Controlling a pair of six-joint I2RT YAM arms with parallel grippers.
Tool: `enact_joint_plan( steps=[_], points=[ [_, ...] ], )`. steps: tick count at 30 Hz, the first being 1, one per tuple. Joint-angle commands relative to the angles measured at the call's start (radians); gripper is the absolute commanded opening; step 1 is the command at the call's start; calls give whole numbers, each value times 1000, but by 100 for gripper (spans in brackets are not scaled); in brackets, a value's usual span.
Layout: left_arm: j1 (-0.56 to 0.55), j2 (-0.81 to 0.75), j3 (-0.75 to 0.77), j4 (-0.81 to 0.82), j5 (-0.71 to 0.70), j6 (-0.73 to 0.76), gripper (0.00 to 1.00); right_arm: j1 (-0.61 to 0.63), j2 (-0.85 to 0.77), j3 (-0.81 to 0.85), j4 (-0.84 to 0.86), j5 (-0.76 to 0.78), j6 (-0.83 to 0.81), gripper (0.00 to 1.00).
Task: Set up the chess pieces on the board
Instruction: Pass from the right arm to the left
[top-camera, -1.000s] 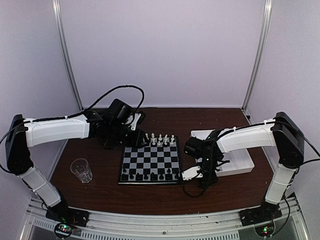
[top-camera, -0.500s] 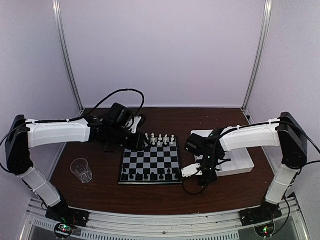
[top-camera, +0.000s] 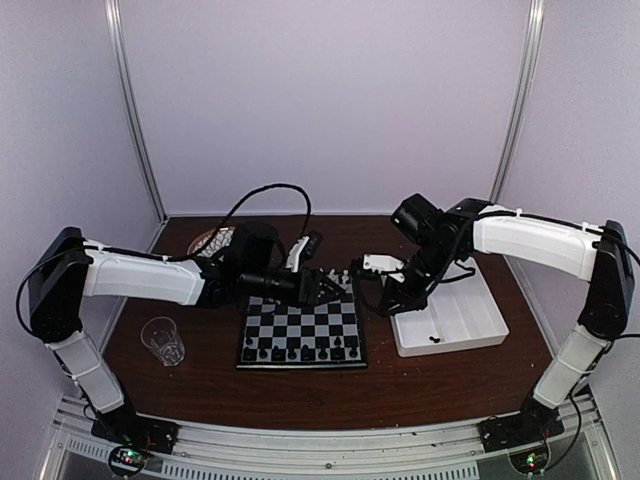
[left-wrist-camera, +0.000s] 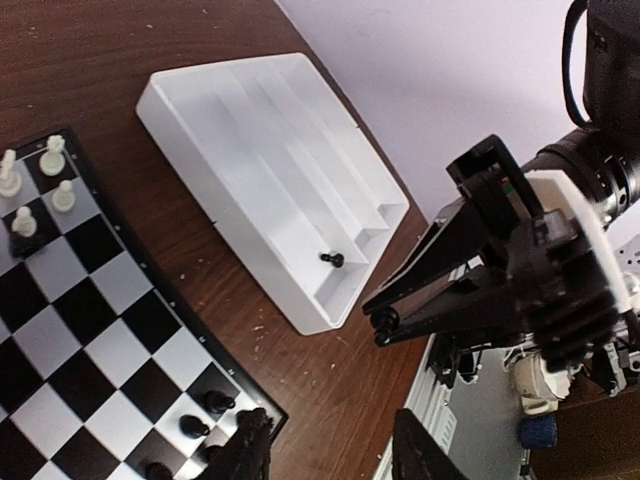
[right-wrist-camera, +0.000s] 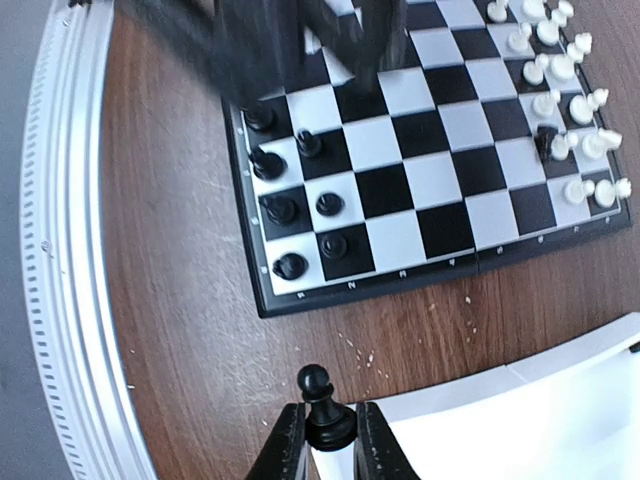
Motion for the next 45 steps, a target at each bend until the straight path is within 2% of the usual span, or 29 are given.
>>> enact_joint_plan(
  steps=[1, 19, 24, 34, 37, 39, 41, 43, 45],
  points=[
    [-23, 70, 35, 195, 100, -101, 42, -6, -9, 61, -2, -115, 62, 17],
    [-57, 181, 120, 235, 150, -178, 38, -6, -18, 77, 4, -151, 80, 17],
    [-58, 191, 126, 236, 159, -185, 32, -6, -21, 73, 12, -146, 82, 17],
    [-59, 203, 124, 268, 173, -208, 10, -6, -23, 64, 22, -133, 85, 18],
    [-56, 193, 118, 261, 168, -207, 6, -7, -27, 54, 33, -128, 91, 23],
    [-44, 173, 117, 212, 162, -188, 5, -8, -33, 49, 13, -118, 77, 33],
    [-23, 133, 126, 89, 154, -130, 5, -19, -52, 36, -25, -109, 42, 41],
    [-4, 63, 155, -135, 124, -16, 4, -50, -97, -12, -31, -111, 21, 47],
    [2, 14, 226, -436, 52, 146, 4, -96, -146, -72, -23, -123, 2, 49]
  ],
)
